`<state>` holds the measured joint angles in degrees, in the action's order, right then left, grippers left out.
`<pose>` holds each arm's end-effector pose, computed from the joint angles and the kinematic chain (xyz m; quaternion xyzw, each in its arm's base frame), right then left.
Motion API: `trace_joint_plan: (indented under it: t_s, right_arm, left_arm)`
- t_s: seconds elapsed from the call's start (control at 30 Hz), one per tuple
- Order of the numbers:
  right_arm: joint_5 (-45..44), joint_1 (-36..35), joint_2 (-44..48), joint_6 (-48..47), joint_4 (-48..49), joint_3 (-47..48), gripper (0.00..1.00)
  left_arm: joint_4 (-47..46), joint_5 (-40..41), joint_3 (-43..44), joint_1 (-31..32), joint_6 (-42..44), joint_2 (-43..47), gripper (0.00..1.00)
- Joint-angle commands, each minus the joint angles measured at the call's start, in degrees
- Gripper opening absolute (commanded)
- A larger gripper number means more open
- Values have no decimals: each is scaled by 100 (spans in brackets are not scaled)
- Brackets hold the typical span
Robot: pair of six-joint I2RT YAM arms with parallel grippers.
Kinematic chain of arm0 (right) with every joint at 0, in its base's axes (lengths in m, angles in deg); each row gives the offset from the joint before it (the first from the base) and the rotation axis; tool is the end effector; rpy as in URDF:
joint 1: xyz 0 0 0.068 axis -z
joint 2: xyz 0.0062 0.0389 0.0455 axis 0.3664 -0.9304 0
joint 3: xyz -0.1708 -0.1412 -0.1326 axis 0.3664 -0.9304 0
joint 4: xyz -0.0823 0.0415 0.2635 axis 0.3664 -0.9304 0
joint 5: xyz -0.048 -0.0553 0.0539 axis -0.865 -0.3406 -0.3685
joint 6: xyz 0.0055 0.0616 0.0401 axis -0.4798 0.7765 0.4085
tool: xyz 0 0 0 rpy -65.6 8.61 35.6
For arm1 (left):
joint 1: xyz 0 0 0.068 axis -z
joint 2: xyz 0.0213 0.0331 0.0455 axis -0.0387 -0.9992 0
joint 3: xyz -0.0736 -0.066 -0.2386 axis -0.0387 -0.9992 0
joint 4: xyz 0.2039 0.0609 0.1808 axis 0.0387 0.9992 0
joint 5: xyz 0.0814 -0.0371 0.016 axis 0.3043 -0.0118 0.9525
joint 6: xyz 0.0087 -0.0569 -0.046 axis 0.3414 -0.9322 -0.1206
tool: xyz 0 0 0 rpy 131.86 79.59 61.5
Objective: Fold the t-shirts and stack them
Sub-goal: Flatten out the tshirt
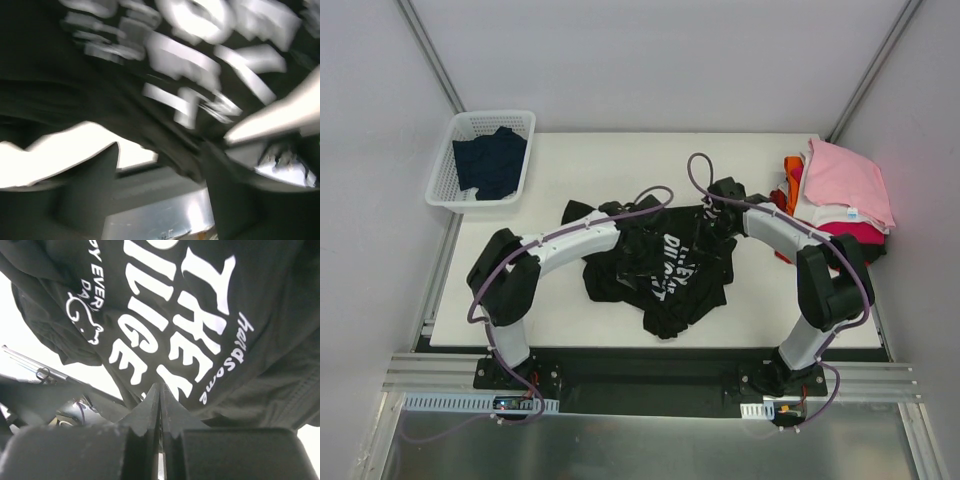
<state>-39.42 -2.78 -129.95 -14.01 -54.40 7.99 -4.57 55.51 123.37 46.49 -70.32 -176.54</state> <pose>0.3224 0.1734 0.1551 -0.0883 0.9506 0.2716 0.1217 0.2522 -0.3053 0.1801 0.0415 0.9734 -0.2147 0.0680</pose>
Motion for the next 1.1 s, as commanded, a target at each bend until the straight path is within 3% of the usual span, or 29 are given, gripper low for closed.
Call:
trace_joint_plan:
  t_s: [0.0,0.03,0.13,0.53,0.73,1.07]
  right_arm:
    - [124,-113,204,141,117,-168,1]
    - [133,-165,169,150,135,-160,1]
    - [115,-279,73,150,135,-98,1]
    - [-61,-701,-24,422,452,-388,1]
    - [-113,-877,-357,694,487,-256,1]
    - [-333,-1185,-657,967,513,-159,1]
  left_arm:
    - [-121,553,-398,-581,249,204,48]
    - [-191,553,-416,-643,345,177,37]
    - [-341,492,-294,-766,652,-103,28]
    - [-420,35,858,-766,750,-930,30]
    - [-649,-97,490,-766,689,-1097,28]
    - [-790,-18,-495,-766,680,-491,31]
